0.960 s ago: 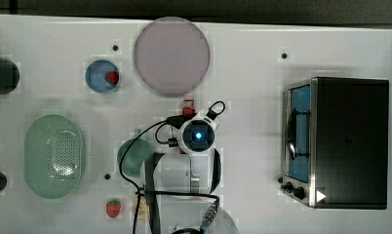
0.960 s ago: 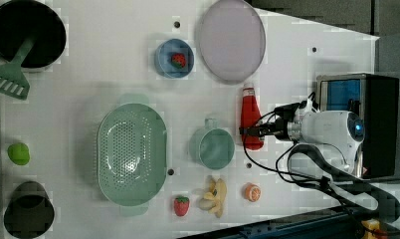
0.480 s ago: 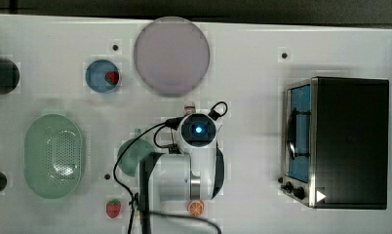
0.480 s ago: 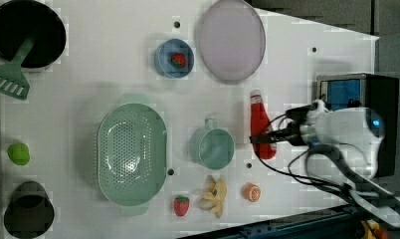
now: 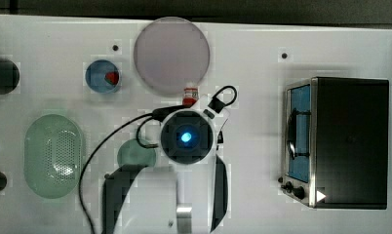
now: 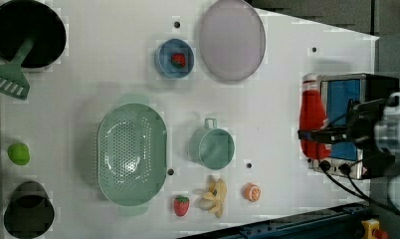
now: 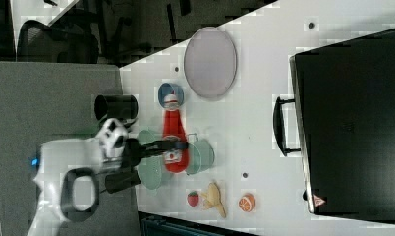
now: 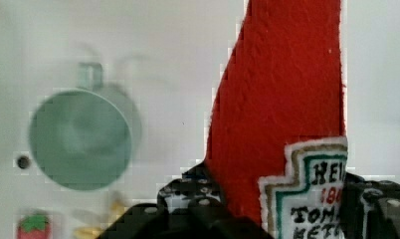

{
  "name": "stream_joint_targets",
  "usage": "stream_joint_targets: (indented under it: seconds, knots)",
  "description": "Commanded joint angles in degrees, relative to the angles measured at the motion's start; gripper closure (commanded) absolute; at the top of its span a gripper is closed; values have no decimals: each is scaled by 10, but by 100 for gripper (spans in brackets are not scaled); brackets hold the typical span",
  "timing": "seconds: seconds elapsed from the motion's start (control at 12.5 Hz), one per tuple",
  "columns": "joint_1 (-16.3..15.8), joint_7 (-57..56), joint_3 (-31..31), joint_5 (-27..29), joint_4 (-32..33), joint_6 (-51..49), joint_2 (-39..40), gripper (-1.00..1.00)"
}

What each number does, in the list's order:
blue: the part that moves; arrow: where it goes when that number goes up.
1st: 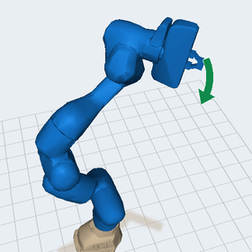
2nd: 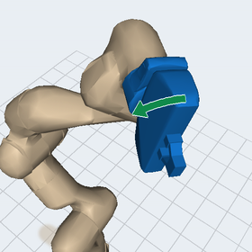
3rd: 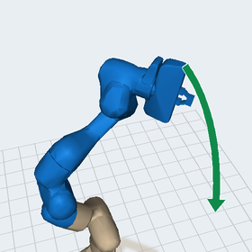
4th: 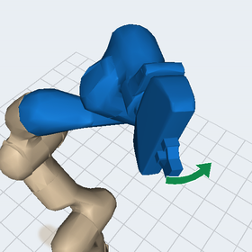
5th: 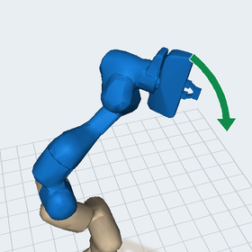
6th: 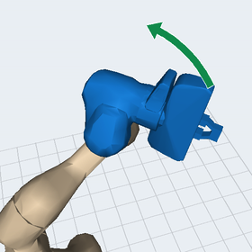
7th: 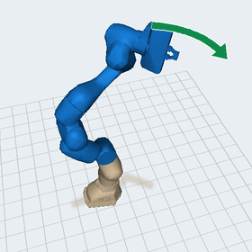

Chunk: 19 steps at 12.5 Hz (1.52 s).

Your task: Pick Ketchup from the table and place it in strainer.

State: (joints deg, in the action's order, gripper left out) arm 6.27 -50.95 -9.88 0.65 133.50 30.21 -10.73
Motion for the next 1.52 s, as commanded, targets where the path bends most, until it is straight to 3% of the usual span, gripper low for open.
stream_joint_targets:
  seconds: [0.08, 0.64, 0.96, 1.28, 1.52]
  knots:
    - [-23, 68, -45, 2, -11, -20, 0, -20]
    - [-46, 327, -194, 15, -53, -11, 55, -20]
    - [-52, 403, -273, 15, -79, 77, 131, -20]
    - [-62, 516, -324, 13, -78, 155, 211, -20]
    - [-83, 551, -328, 11, -78, 205, 266, -20]
